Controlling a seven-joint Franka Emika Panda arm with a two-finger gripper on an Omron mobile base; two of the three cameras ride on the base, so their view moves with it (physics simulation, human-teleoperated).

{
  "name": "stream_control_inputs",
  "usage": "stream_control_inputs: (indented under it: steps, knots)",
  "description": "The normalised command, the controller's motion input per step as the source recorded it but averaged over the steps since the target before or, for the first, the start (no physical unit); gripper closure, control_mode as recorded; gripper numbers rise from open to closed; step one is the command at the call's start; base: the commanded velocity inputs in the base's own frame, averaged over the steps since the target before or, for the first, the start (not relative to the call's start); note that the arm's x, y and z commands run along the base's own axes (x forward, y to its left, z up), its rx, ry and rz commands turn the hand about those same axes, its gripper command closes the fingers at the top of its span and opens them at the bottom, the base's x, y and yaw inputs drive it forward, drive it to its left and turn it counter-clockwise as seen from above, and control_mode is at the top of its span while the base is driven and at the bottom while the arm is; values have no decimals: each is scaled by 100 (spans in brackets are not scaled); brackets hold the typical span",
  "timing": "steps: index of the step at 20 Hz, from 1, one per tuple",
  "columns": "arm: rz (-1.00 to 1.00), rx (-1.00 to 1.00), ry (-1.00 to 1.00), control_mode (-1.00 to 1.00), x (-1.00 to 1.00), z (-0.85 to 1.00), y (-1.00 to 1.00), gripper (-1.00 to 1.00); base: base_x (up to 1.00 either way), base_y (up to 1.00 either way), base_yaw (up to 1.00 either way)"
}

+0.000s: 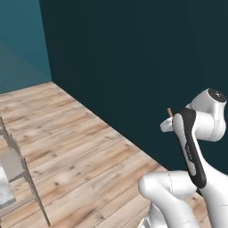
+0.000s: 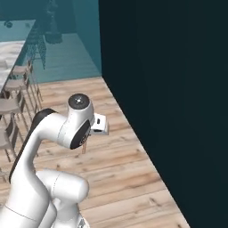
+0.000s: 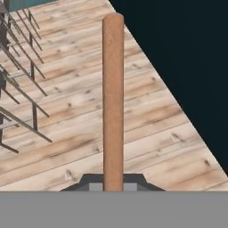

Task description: Take a straw from the drawer in front and place it inside the glass cup on the dining counter.

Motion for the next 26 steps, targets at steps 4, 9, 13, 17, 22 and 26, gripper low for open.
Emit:
stream_control_inputs:
  steps: [4,9,13,17,22,26]
  knots:
    - [0,0,0,100,0,0,0,100,100,-9,12]
    - [0,0,0,100,0,0,0,100,100,-21,16]
    - [0,0,0,100,0,0,0,100,100,-24,38]
    - [0,0,0,100,0,0,0,100,100,-28,47]
    - [0,0,0,100,0,0,0,100,100,-30,45]
    - [0,0,0,100,0,0,0,100,100,-37,45]
